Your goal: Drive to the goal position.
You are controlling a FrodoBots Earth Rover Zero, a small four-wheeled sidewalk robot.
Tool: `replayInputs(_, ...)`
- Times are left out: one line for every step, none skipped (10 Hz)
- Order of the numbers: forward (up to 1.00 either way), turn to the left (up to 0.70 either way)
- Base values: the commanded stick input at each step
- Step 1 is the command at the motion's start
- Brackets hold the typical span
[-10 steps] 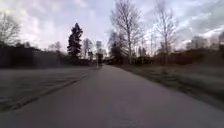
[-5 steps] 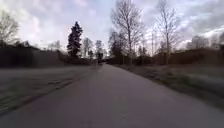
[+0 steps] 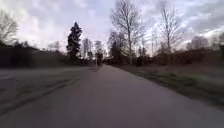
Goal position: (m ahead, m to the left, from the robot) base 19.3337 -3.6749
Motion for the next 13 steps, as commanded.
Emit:
replayInputs(1.0, 0.01)
replayInputs(1.0, 0.01)
replayInputs(1.0, 0.01)
replayInputs(1.0, 0.01)
replayInputs(1.0, 0.01)
replayInputs(1.0, 0.01)
replayInputs(1.0, 0.01)
replayInputs(1.0, 0.01)
replayInputs(1.0, 0.01)
replayInputs(1.0, 0.01)
replayInputs(1.0, 0.01)
replayInputs(1.0, 0.01)
replayInputs(1.0, 0.01)
